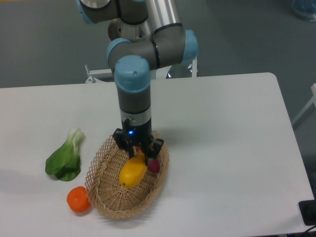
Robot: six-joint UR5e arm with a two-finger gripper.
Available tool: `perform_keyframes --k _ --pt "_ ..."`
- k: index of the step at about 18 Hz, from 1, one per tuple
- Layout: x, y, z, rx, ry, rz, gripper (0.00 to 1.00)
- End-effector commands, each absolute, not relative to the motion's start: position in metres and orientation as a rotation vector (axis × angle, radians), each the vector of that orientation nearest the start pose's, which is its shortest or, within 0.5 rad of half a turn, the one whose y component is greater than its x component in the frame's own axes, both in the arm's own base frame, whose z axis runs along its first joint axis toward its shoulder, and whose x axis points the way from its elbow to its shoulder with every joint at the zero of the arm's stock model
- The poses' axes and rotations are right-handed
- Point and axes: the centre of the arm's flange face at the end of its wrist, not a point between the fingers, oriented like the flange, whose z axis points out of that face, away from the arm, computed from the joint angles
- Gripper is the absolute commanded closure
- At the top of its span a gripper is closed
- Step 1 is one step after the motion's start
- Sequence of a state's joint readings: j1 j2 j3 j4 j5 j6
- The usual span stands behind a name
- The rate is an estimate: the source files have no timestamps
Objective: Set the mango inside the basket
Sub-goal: 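Carry the yellow mango over the wicker basket and lower it, then open the gripper to release the mango into the basket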
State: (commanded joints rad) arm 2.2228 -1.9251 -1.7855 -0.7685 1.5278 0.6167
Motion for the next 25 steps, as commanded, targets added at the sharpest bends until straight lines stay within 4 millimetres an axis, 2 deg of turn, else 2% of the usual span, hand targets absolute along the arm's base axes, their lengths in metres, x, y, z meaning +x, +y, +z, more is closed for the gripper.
perform_keyframes --k 3,12,17,21,25 --pt "-0.242 0.565 0.266 -2.961 -0.007 0.191 0.52" --pt "-0.242 0.565 0.265 -2.964 -0.001 0.193 0.51" --pt "-0.243 0.565 0.263 -2.967 0.003 0.195 0.46" --pt "-0.242 0.566 0.261 -2.968 0.006 0.193 0.35" --pt "-0.243 0.568 0.253 -2.979 0.006 0.183 0.35"
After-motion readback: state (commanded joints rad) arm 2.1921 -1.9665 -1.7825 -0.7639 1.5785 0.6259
